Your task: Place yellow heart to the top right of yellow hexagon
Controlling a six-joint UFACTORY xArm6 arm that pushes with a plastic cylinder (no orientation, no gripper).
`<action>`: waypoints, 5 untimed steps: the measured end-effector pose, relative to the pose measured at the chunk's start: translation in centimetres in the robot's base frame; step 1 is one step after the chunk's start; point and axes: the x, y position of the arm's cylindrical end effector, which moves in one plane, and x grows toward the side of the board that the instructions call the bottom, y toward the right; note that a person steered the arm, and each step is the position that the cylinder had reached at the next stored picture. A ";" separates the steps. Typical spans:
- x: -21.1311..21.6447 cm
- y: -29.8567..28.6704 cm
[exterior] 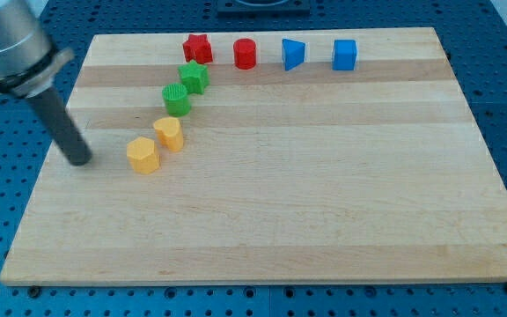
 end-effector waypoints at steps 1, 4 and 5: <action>1.3 5.2; 1.7 4.9; 1.7 3.7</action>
